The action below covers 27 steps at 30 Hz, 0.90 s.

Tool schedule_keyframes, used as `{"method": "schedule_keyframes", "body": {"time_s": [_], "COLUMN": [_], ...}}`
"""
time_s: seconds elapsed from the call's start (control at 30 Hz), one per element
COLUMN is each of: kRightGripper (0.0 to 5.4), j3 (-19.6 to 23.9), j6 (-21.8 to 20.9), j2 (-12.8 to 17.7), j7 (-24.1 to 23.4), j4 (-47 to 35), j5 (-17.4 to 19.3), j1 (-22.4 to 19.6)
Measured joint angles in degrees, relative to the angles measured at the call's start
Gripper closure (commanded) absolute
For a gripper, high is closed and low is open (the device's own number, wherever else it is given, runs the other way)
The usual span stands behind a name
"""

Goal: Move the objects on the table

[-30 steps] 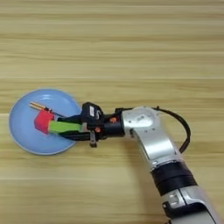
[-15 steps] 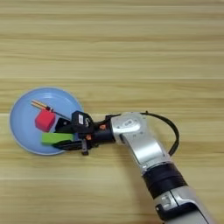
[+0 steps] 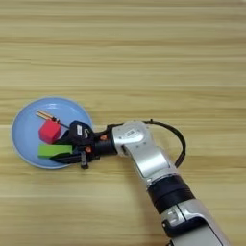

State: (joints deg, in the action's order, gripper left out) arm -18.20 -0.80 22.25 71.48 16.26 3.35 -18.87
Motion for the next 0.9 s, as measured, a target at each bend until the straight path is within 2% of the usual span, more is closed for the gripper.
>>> {"method": "schedule_keyframes", "body": {"time_s": [0.37,0.53,0.9], "kRightGripper": [2.23,1.51,0.46], "j3": [0.53,1.85,5.85], "j6": [0.39,2.08,4.13], "j2": [-0.48,-0.48,-0.44], "j7": [-0.24,0.09,-0.48], "j4": [-0.21,-2.11,-4.19], "j5": [0.28,1.83,5.26], "j1": [-0.29,-0.50,-3.08]}}
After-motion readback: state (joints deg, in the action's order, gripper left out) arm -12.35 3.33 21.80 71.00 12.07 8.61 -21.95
